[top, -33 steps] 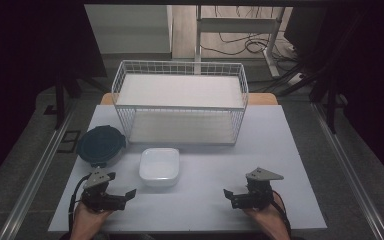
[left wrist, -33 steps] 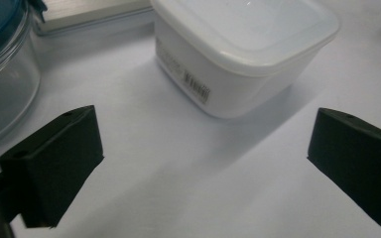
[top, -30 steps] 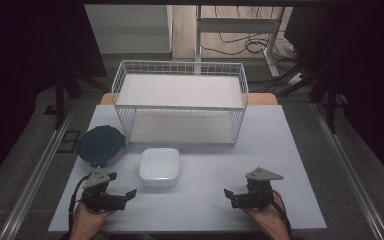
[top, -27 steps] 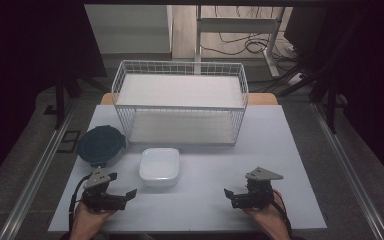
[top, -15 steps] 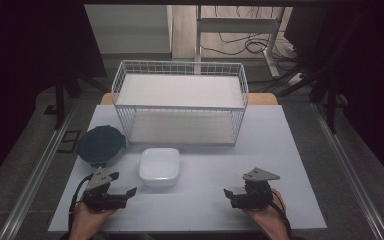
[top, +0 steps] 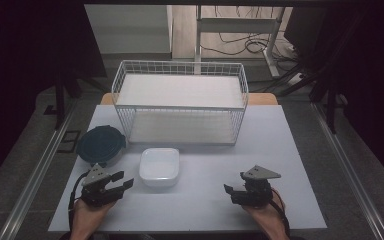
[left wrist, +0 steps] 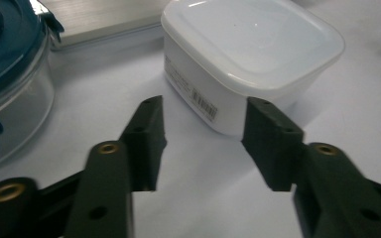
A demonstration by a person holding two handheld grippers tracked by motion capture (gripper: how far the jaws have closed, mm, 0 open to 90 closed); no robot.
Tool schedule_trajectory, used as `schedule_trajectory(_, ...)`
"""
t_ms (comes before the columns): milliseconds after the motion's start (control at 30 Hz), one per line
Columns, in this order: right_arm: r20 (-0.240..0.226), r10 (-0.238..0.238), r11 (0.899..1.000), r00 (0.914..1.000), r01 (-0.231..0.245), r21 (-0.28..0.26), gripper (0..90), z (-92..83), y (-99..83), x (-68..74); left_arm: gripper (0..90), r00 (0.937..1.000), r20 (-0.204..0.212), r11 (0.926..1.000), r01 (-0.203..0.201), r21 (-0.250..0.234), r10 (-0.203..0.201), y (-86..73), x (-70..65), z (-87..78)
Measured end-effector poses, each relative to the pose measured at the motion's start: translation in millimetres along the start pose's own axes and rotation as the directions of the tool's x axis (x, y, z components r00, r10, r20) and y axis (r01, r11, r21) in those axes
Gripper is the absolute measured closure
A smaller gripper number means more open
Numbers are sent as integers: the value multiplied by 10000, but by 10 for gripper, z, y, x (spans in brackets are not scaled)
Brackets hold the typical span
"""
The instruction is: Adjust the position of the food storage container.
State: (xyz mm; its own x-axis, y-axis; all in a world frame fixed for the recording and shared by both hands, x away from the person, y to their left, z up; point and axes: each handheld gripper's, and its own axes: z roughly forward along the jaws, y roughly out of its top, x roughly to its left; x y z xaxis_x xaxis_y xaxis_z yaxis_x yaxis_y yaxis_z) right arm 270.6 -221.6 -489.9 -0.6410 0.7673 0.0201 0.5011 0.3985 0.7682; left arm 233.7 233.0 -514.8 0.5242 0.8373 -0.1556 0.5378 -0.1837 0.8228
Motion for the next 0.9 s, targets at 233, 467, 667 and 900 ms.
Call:
schedule_trajectory(233, -239, -354, 9994, 9991, 355, 42, 466, 39, 67, 46, 800, 9995, -308, 9996, -81, 257, 89, 98, 0, 132)
schedule_trajectory(467, -668, -534, 9984, 9963, 546, 165, 654, 77, 130, 47, 900, 9956, -937, 9992, -30, 403, 68, 219, 38, 315)
schedule_trajectory(667, -988, -576, 9979, 9934, 601, 222, 793, 142, 203, 22, 900, 9908, -1319, 9977, -207, 641, 290, 321, 36, 504)
schedule_trajectory(900, -1123, -762, 9959, 9907, 812, 403, 895, 225, 254, 30, 900, 9846, -1646, 9958, -459, 789, 584, 428, 76, 660)
